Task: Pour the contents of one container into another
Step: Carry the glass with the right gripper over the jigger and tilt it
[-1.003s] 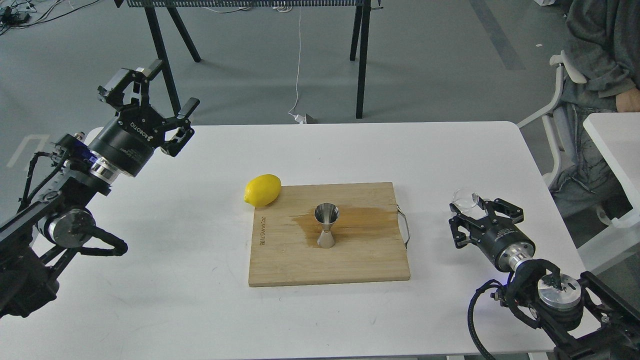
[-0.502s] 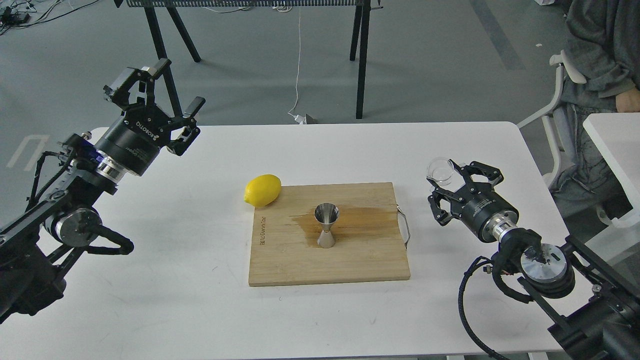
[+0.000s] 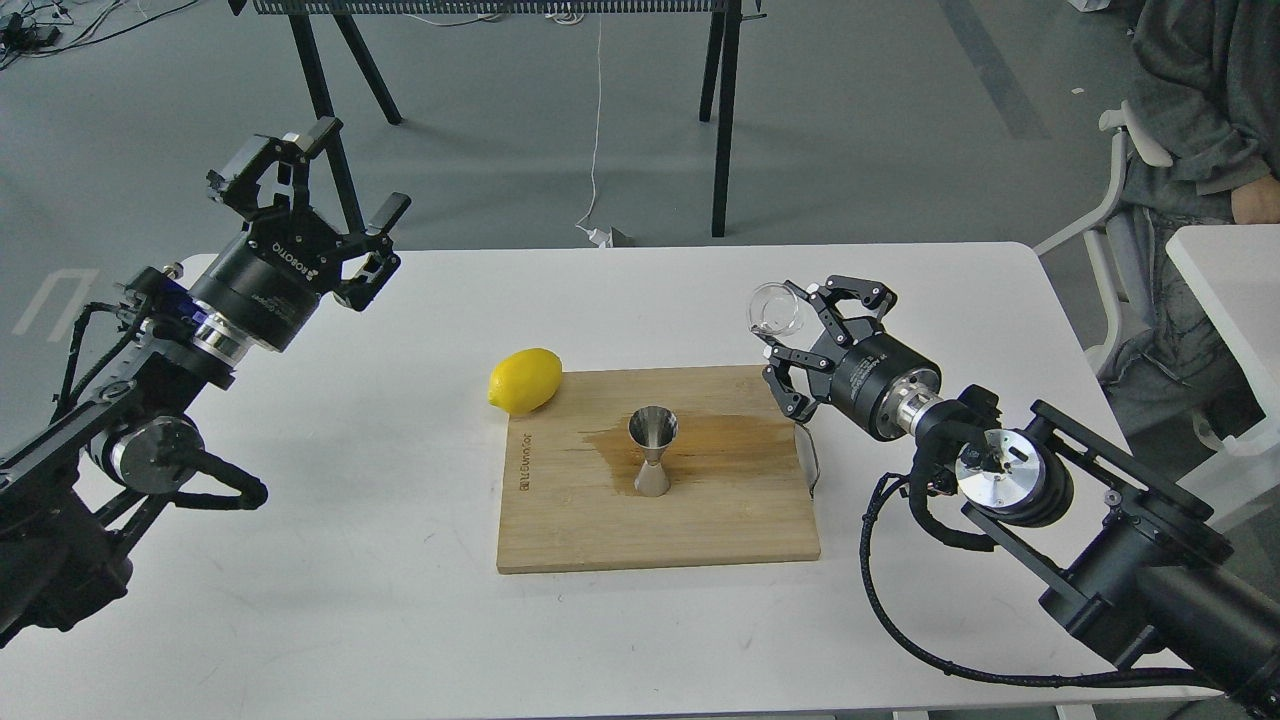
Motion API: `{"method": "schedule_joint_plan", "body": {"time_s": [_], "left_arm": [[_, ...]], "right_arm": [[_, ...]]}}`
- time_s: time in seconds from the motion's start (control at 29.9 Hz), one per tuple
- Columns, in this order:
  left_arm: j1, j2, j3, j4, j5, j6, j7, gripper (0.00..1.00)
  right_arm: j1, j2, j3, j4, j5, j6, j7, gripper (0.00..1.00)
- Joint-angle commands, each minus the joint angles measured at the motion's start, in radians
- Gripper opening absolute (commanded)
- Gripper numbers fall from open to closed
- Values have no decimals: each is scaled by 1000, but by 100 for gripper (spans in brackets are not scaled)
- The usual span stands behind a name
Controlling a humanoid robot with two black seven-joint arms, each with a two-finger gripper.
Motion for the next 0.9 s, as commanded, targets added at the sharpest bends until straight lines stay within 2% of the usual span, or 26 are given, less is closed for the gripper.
{"method": "schedule_joint_plan", "body": {"time_s": [0.0,0.87], "left_arm": [[3,0,2,0,0,0,0,89],[6,-1,2,0,0,0,0,89]], "right_arm": [[59,-4,-85,-1,-23,-1,-2,42],[199,-37,-299,50,-55,-1,-22,42]]}}
